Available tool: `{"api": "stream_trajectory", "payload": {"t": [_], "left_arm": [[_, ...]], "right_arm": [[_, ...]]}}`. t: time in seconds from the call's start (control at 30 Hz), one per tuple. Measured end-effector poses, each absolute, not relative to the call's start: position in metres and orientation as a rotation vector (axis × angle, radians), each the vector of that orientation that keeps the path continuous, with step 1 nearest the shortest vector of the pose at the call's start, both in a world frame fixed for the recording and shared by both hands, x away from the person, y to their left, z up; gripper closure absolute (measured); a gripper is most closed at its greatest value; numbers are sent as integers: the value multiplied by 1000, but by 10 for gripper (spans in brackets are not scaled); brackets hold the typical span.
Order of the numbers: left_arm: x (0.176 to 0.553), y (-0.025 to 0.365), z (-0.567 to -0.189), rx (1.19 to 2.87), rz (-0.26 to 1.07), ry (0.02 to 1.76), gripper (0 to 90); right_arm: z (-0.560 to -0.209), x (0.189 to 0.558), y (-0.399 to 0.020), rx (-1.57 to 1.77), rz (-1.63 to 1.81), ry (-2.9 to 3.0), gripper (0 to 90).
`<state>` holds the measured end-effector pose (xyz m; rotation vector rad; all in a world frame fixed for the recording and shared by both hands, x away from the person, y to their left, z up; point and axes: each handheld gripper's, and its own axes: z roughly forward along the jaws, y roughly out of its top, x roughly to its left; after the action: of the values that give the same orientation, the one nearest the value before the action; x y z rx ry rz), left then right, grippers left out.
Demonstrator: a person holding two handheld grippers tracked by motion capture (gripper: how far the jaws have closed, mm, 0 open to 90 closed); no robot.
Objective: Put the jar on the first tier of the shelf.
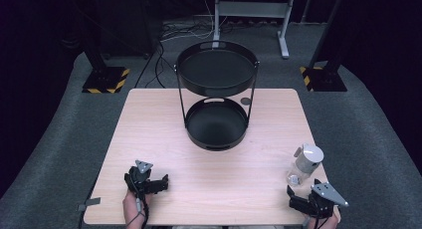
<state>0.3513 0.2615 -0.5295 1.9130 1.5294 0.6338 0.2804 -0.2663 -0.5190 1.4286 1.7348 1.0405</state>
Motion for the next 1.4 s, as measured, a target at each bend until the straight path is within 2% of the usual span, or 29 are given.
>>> {"api": "stream_trajectory", "payload": {"t": [1.4], "left_arm": [[351, 261, -530, 1914, 633, 1528, 3]], "right_arm": [[-494, 318, -267, 1299, 1145, 1662, 0]]}}
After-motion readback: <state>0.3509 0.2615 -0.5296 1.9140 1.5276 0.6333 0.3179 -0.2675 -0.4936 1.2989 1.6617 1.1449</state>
